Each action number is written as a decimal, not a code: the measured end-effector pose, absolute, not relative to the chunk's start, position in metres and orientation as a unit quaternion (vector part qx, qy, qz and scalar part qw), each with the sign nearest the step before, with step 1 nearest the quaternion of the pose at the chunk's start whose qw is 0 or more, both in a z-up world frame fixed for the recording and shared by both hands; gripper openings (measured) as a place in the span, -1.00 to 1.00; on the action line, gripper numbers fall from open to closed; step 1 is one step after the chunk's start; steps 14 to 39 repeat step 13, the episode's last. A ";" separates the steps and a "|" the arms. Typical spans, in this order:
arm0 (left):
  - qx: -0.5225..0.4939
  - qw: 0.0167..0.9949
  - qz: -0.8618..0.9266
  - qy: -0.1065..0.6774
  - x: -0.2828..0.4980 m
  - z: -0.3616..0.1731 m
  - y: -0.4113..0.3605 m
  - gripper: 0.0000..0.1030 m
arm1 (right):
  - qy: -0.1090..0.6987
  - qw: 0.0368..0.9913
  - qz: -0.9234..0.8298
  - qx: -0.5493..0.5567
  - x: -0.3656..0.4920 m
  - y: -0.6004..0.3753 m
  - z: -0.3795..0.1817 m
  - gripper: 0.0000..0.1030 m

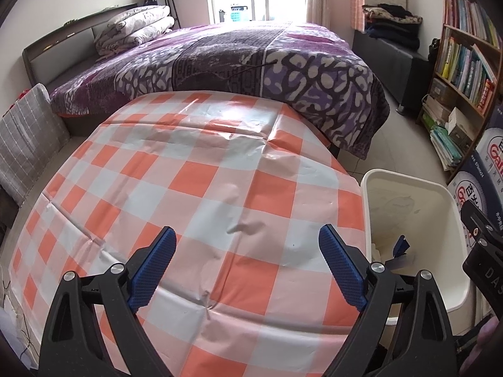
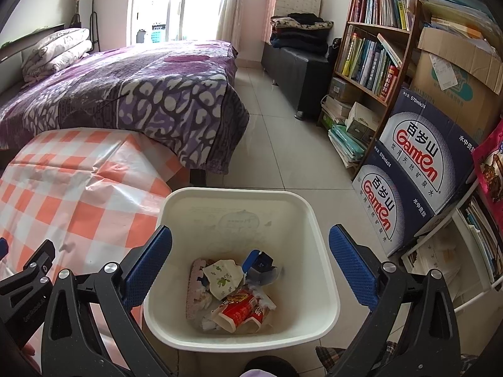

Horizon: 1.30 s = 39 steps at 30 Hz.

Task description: Collect trash

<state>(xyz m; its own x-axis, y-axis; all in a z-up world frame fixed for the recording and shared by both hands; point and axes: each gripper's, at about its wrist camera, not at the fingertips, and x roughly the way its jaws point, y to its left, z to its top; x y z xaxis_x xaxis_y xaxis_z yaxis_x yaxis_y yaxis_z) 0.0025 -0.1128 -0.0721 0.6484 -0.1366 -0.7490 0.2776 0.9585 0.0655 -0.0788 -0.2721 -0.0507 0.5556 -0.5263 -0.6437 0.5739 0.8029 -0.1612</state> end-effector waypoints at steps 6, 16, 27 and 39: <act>0.081 0.902 -0.119 0.406 0.003 -0.070 -0.113 0.74 | 0.354 0.881 -0.312 0.035 -0.079 -0.272 -0.051 0.86; 0.087 0.902 -0.114 0.406 0.002 -0.070 -0.116 0.75 | 0.354 0.881 -0.312 0.034 -0.079 -0.273 -0.050 0.86; 0.087 0.902 -0.114 0.406 0.002 -0.070 -0.116 0.75 | 0.354 0.881 -0.312 0.034 -0.079 -0.273 -0.050 0.86; 0.087 0.902 -0.114 0.406 0.002 -0.070 -0.116 0.75 | 0.354 0.881 -0.312 0.034 -0.079 -0.273 -0.050 0.86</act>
